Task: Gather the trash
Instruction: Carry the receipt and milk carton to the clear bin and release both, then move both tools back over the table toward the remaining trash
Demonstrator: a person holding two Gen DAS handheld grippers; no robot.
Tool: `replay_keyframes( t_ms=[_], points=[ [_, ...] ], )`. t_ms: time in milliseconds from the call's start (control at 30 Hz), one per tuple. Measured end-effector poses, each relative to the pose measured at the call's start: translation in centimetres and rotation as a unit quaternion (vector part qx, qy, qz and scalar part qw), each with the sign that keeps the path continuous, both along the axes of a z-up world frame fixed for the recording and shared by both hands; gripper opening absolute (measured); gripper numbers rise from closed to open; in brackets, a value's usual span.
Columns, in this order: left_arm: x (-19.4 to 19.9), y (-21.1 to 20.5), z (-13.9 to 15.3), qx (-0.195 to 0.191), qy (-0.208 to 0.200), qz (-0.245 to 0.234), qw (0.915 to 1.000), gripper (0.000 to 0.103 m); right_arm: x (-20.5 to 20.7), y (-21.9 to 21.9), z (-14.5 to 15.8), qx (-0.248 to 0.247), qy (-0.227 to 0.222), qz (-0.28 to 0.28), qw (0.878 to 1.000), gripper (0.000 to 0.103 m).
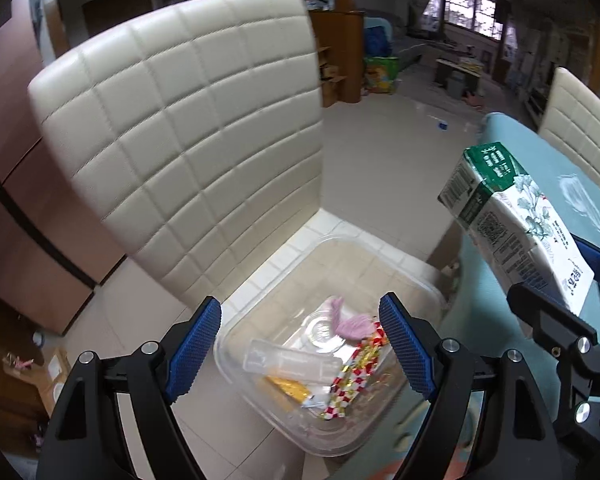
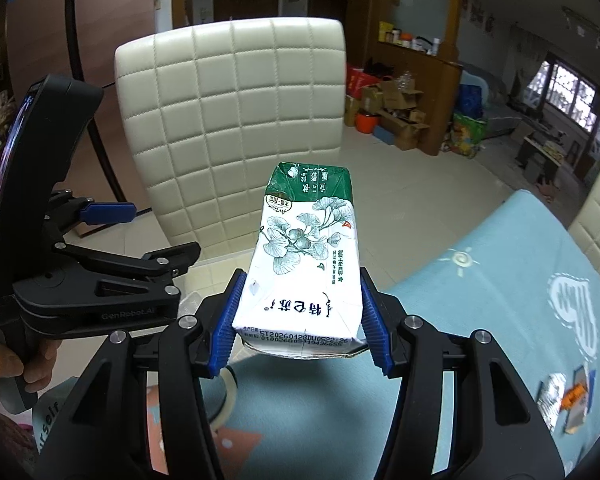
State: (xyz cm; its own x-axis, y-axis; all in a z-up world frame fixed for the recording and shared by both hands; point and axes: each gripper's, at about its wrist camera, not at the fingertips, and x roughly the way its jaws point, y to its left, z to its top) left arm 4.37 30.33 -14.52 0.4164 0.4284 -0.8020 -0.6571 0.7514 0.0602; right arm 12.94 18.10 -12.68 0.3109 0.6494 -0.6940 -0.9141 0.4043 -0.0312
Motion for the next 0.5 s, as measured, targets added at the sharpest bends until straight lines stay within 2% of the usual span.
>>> replay_keyframes(
  t_ms=[200, 267, 333, 500],
  points=[
    [-1.3, 1.2, -0.8, -0.004, 0.010, 0.029, 0.9995, 0.079, -0.2, 1.5, -0.6, 0.003, 0.004, 0.023, 1.000, 0.057],
    [-1.7, 1.4, -0.9, -0.005, 0.012, 0.036, 0.9993, 0.079, -0.5, 1.8, -0.6, 0.008, 0.005, 0.034, 0.999, 0.064],
    [-1.9, 1.3, -1.0, -0.007, 0.013, 0.039, 0.9991, 0.079, -0.7, 1.7, -0.3, 0.018, -0.009, 0.027, 0.999, 0.081],
    [-2.1, 0.8, -0.3, -0.007, 0.007, 0.037, 0.9993, 0.079, -1.0, 0.6, 0.4, 0.019, -0.014, 0.013, 1.000, 0.081]
  ],
)
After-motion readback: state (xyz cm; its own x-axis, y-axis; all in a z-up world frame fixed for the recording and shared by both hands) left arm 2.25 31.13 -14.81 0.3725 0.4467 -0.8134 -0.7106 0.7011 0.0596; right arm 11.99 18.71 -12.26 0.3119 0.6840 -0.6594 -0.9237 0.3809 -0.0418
